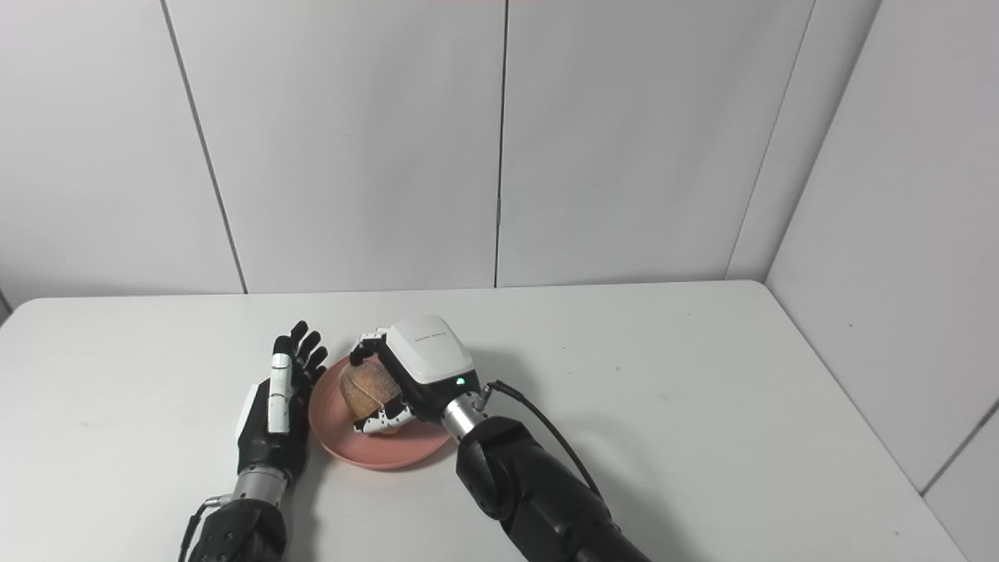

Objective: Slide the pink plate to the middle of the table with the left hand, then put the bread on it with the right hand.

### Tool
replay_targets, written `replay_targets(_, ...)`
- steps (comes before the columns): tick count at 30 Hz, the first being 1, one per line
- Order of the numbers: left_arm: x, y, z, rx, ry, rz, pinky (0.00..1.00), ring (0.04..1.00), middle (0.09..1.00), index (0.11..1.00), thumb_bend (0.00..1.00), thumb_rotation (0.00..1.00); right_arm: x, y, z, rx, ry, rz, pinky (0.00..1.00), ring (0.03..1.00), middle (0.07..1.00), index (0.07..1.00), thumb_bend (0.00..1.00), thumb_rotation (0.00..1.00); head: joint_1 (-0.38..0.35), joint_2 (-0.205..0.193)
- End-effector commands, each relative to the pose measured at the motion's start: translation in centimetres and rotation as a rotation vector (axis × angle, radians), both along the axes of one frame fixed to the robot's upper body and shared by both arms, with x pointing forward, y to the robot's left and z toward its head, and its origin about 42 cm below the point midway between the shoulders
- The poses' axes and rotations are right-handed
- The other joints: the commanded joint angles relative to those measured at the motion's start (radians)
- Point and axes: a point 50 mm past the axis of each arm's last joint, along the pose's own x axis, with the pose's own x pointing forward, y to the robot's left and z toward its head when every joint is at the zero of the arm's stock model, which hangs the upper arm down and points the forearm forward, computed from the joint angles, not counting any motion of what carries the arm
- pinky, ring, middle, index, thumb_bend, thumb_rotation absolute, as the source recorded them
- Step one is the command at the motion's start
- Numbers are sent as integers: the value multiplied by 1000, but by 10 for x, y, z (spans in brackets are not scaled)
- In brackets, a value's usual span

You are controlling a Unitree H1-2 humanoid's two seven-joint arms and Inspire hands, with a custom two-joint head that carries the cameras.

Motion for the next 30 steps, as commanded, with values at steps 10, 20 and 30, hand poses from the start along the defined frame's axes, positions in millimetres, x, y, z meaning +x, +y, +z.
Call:
replay_targets(10, 3, -4, 8, 4, -37, -21, 972, 980, 980, 974, 713, 1000, -3, -1, 32, 128, -74, 28, 926, 964, 972, 929, 663, 821, 0, 0)
replay_targets(20, 3, -4, 9, 7, -29, -23, 980, 982, 982, 970, 723, 1000, -17, -12, 44, 263, -91, 8, 981, 1000, 1000, 1000, 641, 834, 14, 3)
replay_targets(30, 4, -4, 11, 36, -7, -52, 993, 995, 996, 989, 786, 1000, -18, -46, 40, 526, -42, -49, 920, 994, 1000, 1000, 653, 986, 85, 20)
